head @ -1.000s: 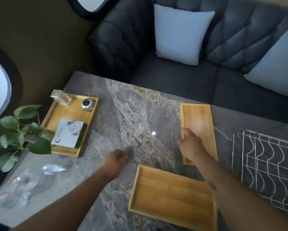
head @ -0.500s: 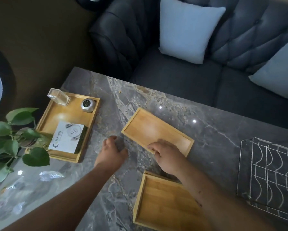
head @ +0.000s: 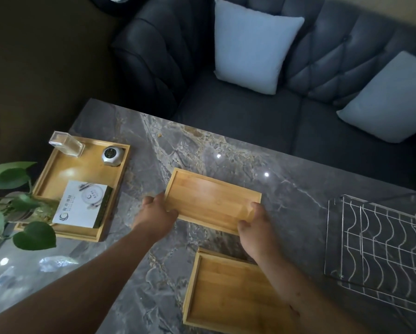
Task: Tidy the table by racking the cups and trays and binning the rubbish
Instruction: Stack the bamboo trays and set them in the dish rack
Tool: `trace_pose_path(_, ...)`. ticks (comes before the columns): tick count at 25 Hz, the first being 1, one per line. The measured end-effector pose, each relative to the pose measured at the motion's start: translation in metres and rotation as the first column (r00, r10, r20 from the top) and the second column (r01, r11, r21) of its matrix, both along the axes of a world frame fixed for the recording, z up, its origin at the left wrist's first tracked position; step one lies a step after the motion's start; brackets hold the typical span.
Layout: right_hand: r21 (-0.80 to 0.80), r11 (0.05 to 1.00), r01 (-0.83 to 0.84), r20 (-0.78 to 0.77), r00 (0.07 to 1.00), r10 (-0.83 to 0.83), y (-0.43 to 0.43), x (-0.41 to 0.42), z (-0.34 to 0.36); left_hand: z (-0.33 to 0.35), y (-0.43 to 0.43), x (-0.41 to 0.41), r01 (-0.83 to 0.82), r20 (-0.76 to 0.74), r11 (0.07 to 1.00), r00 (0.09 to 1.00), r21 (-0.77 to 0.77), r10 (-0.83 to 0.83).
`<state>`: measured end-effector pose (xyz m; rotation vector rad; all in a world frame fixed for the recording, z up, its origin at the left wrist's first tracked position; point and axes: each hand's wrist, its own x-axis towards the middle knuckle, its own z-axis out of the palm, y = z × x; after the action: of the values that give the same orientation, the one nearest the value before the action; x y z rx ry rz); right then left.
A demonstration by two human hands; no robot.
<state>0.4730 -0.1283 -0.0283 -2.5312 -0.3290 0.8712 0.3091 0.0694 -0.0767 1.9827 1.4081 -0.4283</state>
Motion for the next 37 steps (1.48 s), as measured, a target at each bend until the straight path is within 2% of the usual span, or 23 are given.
trace_pose_path(3, 0.03, 0.968, 0.25, -0.133, 0.961, -0.244, 0.004, 0.0, -0.001, 0.001, 0.0, -0.001, -0.056, 0.027, 0.995, 0.998, -0.082, 0.059)
trace_pose_path(6, 0.069, 0.931, 0.359, -0.241, 0.911, -0.333, -0.007, 0.007, -0.003, 0.002, -0.002, -0.005, -0.129, 0.092, 0.986, 0.986, -0.104, 0.138)
trace_pose_path(11, 0.19, 0.916, 0.354, -0.226, 0.923, -0.311, -0.03, 0.023, 0.006, 0.014, -0.022, -0.013, -0.318, 0.303, 0.948, 0.9, -0.033, 0.312)
trace_pose_path(14, 0.254, 0.911, 0.324, -0.166, 0.943, -0.289, -0.042, 0.028, 0.017, 0.029, -0.035, -0.015, -0.413, 0.422, 0.904, 0.804, -0.112, 0.42)
trace_pose_path(19, 0.311, 0.899, 0.31, -0.102, 0.951, -0.292, -0.071, 0.027, 0.035, 0.057, -0.063, -0.021, -0.311, 0.507, 0.947, 0.806, -0.078, 0.306)
trace_pose_path(25, 0.363, 0.903, 0.231, -0.098, 0.973, -0.209, -0.118, 0.016, 0.055, 0.073, -0.098, -0.033, -0.311, 0.493, 0.945, 0.81, -0.101, 0.319)
trace_pose_path(34, 0.378, 0.913, 0.155, -0.106, 0.987, -0.123, -0.197, -0.001, 0.07, 0.092, -0.163, -0.043, -0.426, 0.368, 0.904, 0.847, 0.038, 0.383)
trace_pose_path(37, 0.364, 0.922, 0.132, -0.116, 0.989, -0.095, -0.226, -0.001, 0.065, 0.102, -0.188, -0.045, -0.411, 0.324, 0.904, 0.876, 0.12, 0.356)
